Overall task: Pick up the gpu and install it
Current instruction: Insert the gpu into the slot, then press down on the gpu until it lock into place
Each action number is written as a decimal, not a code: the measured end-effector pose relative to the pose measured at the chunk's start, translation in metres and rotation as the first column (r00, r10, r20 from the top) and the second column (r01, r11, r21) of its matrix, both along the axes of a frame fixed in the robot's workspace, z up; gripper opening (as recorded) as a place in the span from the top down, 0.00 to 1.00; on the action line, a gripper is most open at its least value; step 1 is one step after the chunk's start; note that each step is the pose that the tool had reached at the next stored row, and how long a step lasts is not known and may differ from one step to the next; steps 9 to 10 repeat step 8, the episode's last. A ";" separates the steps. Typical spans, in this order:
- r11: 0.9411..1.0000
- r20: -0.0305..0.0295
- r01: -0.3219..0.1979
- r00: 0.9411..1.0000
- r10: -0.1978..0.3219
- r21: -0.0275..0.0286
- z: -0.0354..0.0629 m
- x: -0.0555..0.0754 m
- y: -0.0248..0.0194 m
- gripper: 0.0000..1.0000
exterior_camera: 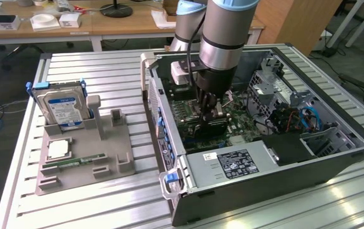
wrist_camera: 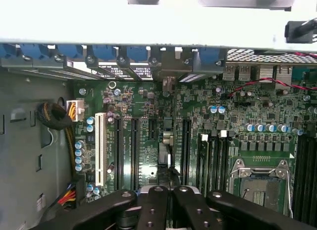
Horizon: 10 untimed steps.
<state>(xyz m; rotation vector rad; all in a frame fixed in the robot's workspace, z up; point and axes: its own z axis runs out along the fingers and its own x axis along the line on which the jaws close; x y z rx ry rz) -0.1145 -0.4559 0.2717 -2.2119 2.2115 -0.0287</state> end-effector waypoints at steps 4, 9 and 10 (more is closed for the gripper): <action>1.000 0.000 0.000 1.000 0.000 0.000 0.0000 0.000 0.0000 0.90; 1.000 0.000 0.000 1.000 0.000 0.000 0.0000 0.000 0.0000 0.90; 1.000 0.000 0.000 1.000 0.000 0.000 0.0000 0.000 0.0000 0.90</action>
